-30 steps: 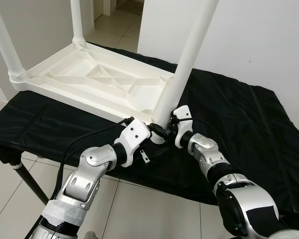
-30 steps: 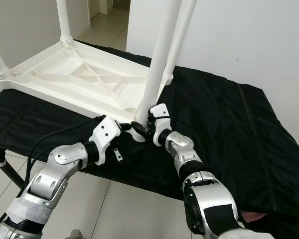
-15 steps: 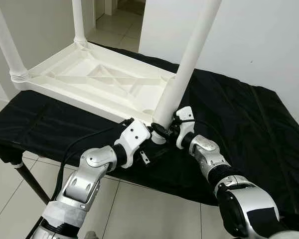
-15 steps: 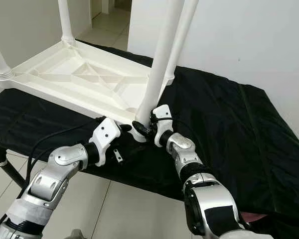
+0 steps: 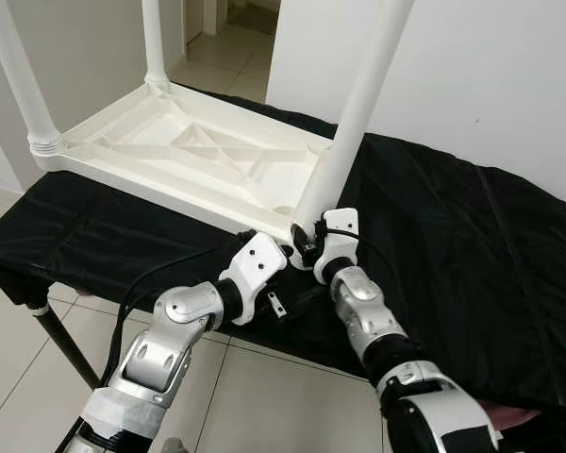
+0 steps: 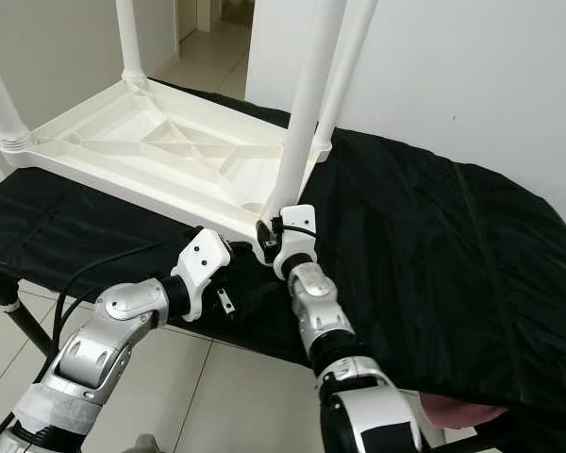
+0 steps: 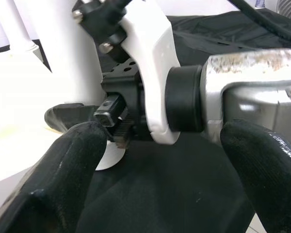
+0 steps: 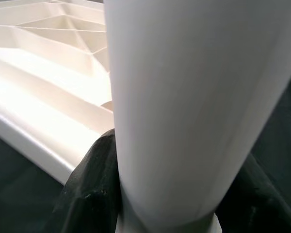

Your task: Building children table

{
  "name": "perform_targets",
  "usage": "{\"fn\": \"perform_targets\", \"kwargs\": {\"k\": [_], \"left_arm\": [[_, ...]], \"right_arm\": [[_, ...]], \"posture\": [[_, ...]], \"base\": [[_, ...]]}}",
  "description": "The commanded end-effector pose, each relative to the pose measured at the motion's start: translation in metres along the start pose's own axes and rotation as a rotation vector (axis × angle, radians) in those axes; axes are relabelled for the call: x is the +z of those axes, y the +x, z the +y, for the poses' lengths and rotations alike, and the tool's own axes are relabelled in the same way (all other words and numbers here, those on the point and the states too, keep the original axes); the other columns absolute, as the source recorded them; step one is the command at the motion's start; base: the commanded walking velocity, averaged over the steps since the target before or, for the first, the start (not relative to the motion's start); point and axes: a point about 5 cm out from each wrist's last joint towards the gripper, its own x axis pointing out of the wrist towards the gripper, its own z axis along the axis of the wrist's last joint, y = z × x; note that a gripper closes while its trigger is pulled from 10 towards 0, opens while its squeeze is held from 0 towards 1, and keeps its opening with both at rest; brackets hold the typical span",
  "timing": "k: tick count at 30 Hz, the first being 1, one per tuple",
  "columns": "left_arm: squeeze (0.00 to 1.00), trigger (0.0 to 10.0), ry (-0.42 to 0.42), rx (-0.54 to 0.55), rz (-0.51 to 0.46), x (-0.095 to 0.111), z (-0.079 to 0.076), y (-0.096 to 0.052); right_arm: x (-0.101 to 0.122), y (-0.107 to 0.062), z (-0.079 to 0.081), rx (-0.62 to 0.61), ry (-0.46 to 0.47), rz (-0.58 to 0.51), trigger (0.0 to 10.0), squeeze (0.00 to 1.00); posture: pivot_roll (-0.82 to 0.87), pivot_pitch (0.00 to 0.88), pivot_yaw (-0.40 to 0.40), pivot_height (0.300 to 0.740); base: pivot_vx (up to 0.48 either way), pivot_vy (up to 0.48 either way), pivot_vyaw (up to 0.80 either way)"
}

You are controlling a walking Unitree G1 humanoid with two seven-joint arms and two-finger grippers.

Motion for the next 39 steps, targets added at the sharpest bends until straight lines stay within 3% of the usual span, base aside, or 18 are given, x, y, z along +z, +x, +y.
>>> {"fn": "perform_targets", "kwargs": {"k": [1,10,11,12,13,20,22,23,24,25,34,39], "left_arm": [[0.0,10.0,-0.002,0.037,-0.004,0.001,-0.002,0.004],[0.0,10.0,-0.002,0.035,-0.005,0.001,-0.003,0.005],[0.0,10.0,-0.001,0.038,-0.005,0.001,-0.003,0.005],[0.0,10.0,0.0,0.04,-0.004,0.001,-0.003,0.004],[0.0,10.0,0.001,0.041,-0.003,0.001,-0.003,0.004],[0.0,10.0,0.003,0.044,-0.002,0.001,-0.002,0.003],[0.0,10.0,0.004,0.044,-0.002,0.001,-0.002,0.003],[0.0,10.0,0.005,0.044,-0.001,0.001,-0.002,0.003],[0.0,10.0,0.005,0.044,-0.001,0.001,-0.002,0.003],[0.0,10.0,0.006,0.043,0.0,0.001,-0.002,0.002],[0.0,10.0,0.011,0.041,0.001,0.001,-0.002,0.002],[0.0,10.0,0.014,0.043,0.001,0.002,0.0,0.002]], "right_arm": [[-0.016,-0.007,-0.014,-0.121,-0.101,0.078,0.0,0.0],[-0.011,-0.008,-0.012,-0.083,-0.059,0.065,0.0,0.0],[-0.01,-0.009,-0.009,-0.046,-0.038,0.058,10.0,0.0],[-0.008,-0.01,-0.007,-0.029,-0.03,0.042,10.0,0.0],[-0.006,-0.011,-0.007,-0.011,-0.015,0.027,10.0,1.0],[0.001,-0.011,-0.016,0.064,-0.035,-0.006,10.0,1.0],[0.002,-0.009,-0.02,0.101,-0.039,-0.005,10.0,0.94],[0.003,-0.008,-0.023,0.136,-0.043,-0.002,10.0,0.73],[0.003,-0.008,-0.023,0.136,-0.043,-0.002,10.0,0.73],[0.006,-0.006,-0.028,0.183,-0.059,-0.004,10.0,0.0],[0.015,0.001,-0.038,0.452,-0.162,-0.007,10.0,0.0],[0.012,0.005,-0.03,0.546,-0.165,0.032,10.0,0.0]], "posture": [[0.07,0.0,-0.158,0.74],[0.08,0.0,-0.169,0.74],[0.08,0.0,-0.172,0.74],[0.08,0.0,-0.172,0.74],[0.08,0.0,-0.174,0.74],[0.09,0.0,-0.173,0.74],[0.09,0.0,-0.171,0.74],[0.09,0.0,-0.171,0.74],[0.09,0.0,-0.171,0.74],[0.09,0.0,-0.169,0.74],[0.09,0.0,-0.166,0.74],[0.09,0.0,-0.158,0.74]], "base": [[0.0,0.0,0.0],[0.0,0.0,0.0],[0.0,0.0,0.0],[0.0,0.0,0.0],[0.0,0.0,0.0],[0.0,0.0,0.0],[0.0,0.0,0.0],[0.0,0.0,0.0],[0.0,0.0,0.0],[0.0,0.0,0.0],[0.0,0.0,0.0],[0.0,0.0,0.0]]}}
